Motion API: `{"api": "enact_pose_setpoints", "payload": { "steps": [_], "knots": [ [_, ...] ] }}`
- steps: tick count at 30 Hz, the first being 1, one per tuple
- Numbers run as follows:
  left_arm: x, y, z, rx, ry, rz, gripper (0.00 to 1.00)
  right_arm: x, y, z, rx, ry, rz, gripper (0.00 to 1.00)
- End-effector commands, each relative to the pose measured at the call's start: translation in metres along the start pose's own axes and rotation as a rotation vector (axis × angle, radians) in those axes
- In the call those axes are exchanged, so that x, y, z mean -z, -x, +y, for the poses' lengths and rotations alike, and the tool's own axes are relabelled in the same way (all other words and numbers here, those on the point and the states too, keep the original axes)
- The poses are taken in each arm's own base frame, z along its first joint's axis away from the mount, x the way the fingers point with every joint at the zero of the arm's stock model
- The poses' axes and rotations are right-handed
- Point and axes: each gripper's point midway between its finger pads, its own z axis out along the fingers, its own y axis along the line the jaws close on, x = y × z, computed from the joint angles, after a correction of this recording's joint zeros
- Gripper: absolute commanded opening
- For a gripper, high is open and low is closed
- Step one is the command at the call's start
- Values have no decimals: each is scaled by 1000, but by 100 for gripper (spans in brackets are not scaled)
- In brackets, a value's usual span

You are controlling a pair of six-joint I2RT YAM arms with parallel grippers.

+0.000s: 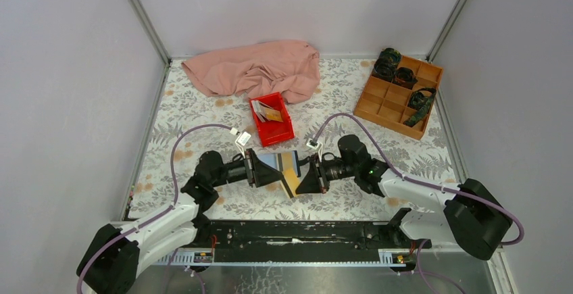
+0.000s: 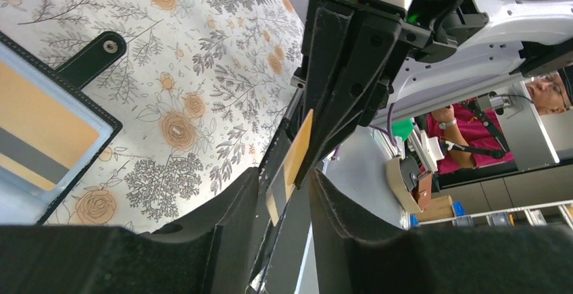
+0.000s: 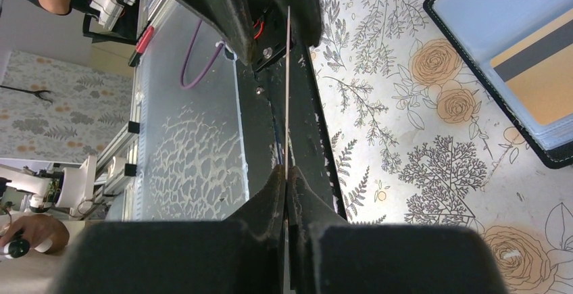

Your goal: Take the credit cards out of the card holder

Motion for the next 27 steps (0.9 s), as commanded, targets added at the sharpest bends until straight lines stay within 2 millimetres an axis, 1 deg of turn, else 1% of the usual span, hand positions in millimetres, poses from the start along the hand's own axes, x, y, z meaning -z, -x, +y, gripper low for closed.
{"api": "enact_pose_setpoints", "payload": {
  "steps": [1,6,8,9,12,16,17,18,19,20,21,22,24,25,27],
  "knots": [
    [-1,4,-21,-57,-87,-6,36,-2,23,15,61,61,-42,0],
    [-2,1,-23,-55,-96,-2,23,-3,24,16,55,70,-33,0],
    [-1,0,-28,-55,-127,-3,19,-4,23,16,53,77,-30,0],
    [-1,-1,-30,-55,-138,-4,15,-4,23,17,54,81,-30,0],
    [-2,-3,-31,-54,-146,7,1,-4,24,18,53,88,-34,0],
    [-4,-1,-30,-48,-137,-1,0,-3,25,17,52,82,-40,0],
    [-4,0,-29,-48,-131,-6,0,-3,26,16,53,69,-47,10],
    [-4,2,-27,-47,-117,-16,0,-3,27,12,50,40,-59,30],
    [-5,4,-25,-46,-100,-24,0,-1,31,6,53,-5,-82,46],
    [-6,7,-24,-49,-85,-34,0,1,33,0,54,-55,-100,61],
    [-6,11,-22,-49,-66,-46,0,5,38,-7,63,-113,-131,72],
    [-7,13,-18,-45,-34,-53,0,10,43,-14,68,-178,-162,76],
    [-7,27,-15,-61,16,-103,0,25,53,-35,71,-348,-236,77],
    [-7,36,-14,-66,39,-139,0,36,57,-50,58,-456,-277,77],
    [-7,62,-7,-83,131,-235,0,70,61,-86,5,-725,-379,75]
  ]
}}
